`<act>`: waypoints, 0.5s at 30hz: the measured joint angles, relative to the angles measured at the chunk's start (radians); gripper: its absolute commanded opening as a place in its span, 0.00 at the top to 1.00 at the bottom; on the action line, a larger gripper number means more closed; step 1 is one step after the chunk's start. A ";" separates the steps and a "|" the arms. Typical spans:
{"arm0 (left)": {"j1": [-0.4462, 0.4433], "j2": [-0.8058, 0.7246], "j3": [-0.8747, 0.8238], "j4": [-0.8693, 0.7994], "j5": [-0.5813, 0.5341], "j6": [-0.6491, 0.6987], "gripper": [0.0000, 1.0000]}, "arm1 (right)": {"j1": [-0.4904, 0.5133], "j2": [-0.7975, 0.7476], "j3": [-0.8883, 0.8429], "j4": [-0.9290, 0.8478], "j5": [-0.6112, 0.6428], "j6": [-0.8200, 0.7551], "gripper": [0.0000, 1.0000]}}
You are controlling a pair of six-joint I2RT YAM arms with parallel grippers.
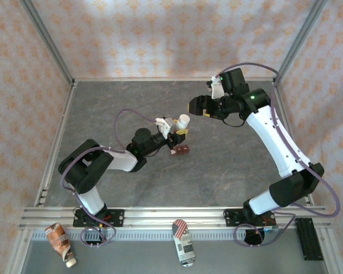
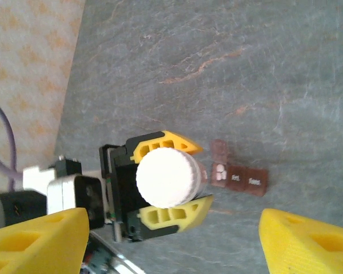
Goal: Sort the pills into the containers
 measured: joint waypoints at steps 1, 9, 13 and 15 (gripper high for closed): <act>0.004 0.000 0.000 0.001 0.024 -0.014 1.00 | 0.004 0.003 0.012 -0.011 0.001 -0.034 0.23; 0.013 0.000 0.023 0.006 0.153 -0.086 1.00 | 0.092 0.085 0.126 -0.100 0.027 -0.217 0.22; 0.013 0.000 0.028 0.014 0.182 -0.103 1.00 | 0.103 0.126 0.126 -0.127 0.048 -0.247 0.23; 0.013 0.000 0.028 0.016 0.187 -0.107 1.00 | 0.103 0.133 0.126 -0.133 0.060 -0.250 0.24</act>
